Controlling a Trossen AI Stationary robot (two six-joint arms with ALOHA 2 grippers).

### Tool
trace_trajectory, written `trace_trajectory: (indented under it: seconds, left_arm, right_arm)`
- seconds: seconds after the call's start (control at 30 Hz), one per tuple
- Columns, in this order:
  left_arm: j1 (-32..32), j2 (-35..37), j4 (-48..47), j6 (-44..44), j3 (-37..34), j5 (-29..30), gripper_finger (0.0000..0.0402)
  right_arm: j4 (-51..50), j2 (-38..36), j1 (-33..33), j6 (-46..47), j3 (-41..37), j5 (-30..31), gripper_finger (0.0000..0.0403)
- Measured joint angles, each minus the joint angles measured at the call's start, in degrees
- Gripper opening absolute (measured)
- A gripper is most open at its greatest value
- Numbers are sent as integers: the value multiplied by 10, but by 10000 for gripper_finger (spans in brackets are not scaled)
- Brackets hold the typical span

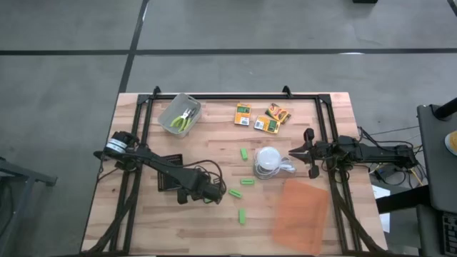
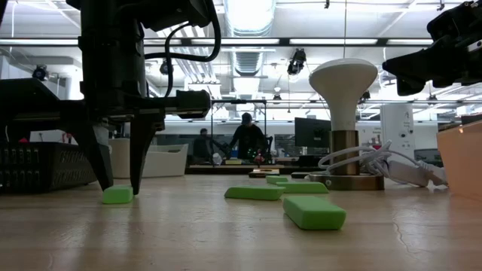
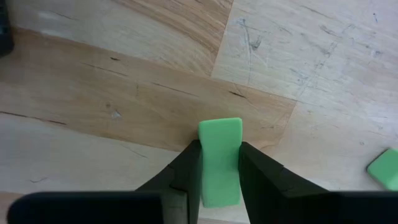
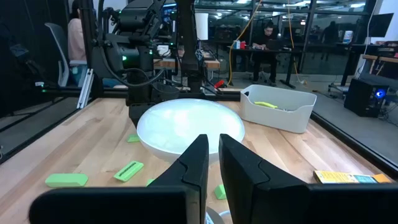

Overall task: Pick & Place School Supplies
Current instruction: Put the green eraser into the black bin

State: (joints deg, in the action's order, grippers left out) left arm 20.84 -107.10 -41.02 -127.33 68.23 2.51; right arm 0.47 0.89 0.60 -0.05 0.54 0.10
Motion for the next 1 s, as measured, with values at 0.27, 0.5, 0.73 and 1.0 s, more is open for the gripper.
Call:
trace_trajectory:
  seconds: [0.27, 0.5, 0.73, 1.0]
  left_arm:
    - [-3, 17, 4, 17, -1, 2, 97]
    - [-10, 66, -31, 52, 0, 40, 97]
    - [-15, 136, -121, 78, 14, 87, 97]
    - [-15, 212, -287, 73, 27, 89, 98]
  right_arm:
    - [0, 0, 0, 0, 0, 0, 36]
    - [0, 0, 0, 0, 0, 0, 36]
    - [0, 0, 0, 0, 0, 0, 36]
    - [0, 0, 0, 0, 0, 0, 36]
